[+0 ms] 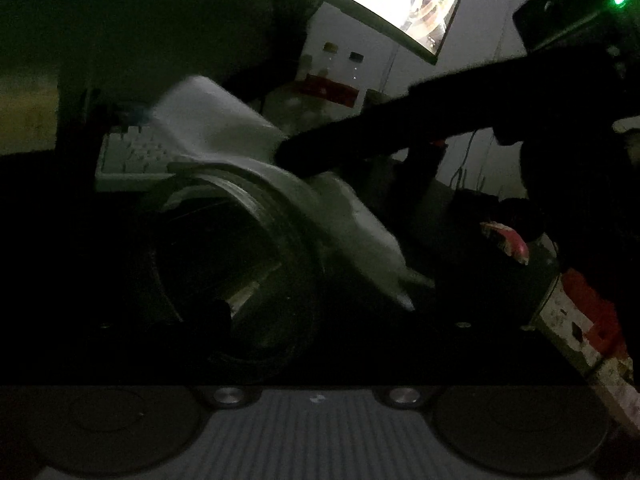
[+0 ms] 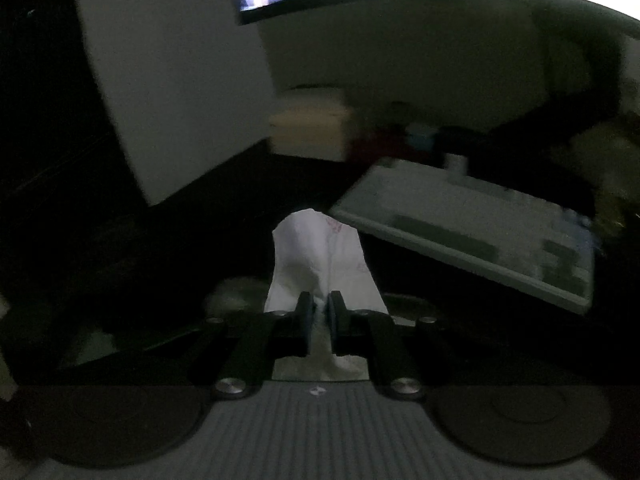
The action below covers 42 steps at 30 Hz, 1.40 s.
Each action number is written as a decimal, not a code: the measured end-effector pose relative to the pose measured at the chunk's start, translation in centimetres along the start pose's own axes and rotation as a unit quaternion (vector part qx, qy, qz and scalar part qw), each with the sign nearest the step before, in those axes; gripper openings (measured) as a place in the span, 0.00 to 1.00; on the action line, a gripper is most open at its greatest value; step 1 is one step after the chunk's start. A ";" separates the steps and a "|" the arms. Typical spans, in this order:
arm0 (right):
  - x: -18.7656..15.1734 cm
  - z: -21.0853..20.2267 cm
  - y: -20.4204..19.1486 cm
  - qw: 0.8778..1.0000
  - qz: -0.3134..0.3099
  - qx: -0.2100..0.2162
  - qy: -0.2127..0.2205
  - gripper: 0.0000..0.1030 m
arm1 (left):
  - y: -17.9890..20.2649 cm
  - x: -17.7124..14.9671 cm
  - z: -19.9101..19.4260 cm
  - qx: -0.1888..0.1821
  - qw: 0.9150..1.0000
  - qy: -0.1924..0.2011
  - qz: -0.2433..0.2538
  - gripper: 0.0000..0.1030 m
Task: Clean container
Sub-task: 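Pull the tissue out of the jar mouth with the right gripper while the left holds the jar, then lower the jar onto the desk with the left gripper while the right releases the tissue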
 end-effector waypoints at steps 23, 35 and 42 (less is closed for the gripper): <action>0.7 0.1 -2.9 0.999 -0.016 0.037 0.018 0.10 | -1.7 0.7 -0.3 0.023 1.000 0.015 -0.013 0.66; -0.7 -2.4 2.4 0.999 0.028 -0.005 0.038 0.09 | -1.5 1.4 -0.9 0.007 0.996 0.075 -0.040 0.13; -1.7 -4.3 5.9 0.996 0.054 -0.036 0.053 0.09 | 0.3 2.8 0.5 0.048 0.991 0.098 -0.073 0.06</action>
Point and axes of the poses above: each gripper's, at about its wrist camera, not at the fingertips, and z roughly the way its jaws point, y to its right, x to its top, the point moved 5 cm from there along z, roughly the way its jaws point, and after that the axes turned 13 degrees about -z, right-handed, at the moved point
